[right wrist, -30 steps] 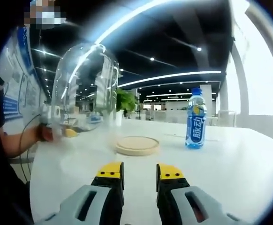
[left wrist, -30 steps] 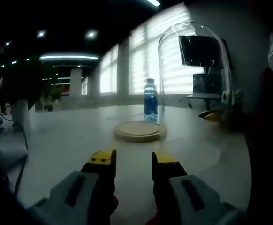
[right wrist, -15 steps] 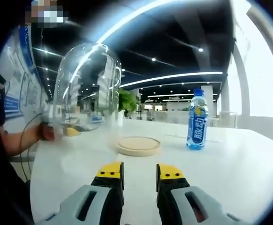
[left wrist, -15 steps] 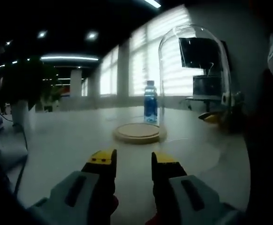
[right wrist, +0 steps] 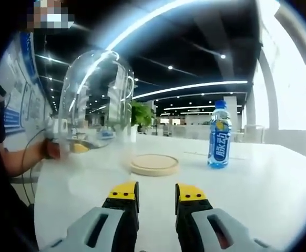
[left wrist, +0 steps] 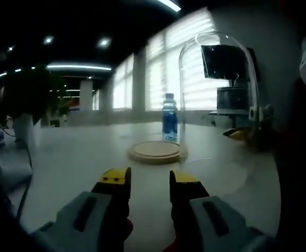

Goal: Open the cover put in the Mizone put the cover back on

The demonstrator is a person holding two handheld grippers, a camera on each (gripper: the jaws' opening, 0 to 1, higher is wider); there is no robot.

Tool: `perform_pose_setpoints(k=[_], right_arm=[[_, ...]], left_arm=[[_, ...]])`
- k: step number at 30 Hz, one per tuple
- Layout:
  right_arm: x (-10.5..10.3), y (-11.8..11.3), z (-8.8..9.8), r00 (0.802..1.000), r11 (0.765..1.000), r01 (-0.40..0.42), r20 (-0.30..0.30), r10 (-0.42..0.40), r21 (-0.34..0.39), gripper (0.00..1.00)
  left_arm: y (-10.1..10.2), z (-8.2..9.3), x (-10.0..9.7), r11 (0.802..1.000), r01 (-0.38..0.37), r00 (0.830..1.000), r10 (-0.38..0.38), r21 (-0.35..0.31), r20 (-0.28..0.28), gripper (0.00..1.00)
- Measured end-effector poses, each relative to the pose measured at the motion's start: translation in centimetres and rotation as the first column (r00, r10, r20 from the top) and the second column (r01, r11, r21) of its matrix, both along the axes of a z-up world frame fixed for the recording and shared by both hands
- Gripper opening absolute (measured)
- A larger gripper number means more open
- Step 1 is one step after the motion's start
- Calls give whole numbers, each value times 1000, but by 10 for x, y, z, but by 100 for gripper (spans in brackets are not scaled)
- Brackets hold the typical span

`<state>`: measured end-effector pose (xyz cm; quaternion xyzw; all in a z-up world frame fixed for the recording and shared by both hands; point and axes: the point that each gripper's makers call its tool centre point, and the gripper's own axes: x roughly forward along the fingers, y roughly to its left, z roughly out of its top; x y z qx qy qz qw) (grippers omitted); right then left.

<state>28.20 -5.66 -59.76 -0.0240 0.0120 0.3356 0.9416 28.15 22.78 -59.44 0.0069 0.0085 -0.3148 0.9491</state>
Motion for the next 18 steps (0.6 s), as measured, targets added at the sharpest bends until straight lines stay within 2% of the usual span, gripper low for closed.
perform_pose_setpoints(k=[7,18], right_arm=[[0,1,1,1000,1000,4,9,-3,-11,20],[3,4,-1,1000,1000,9,-16,-9,-21,20]], left_arm=[[3,3,1,1000,-7,1000,7,-17,12,24],[-1,1,-1,1000,11,1000,-10,-9,5,24]])
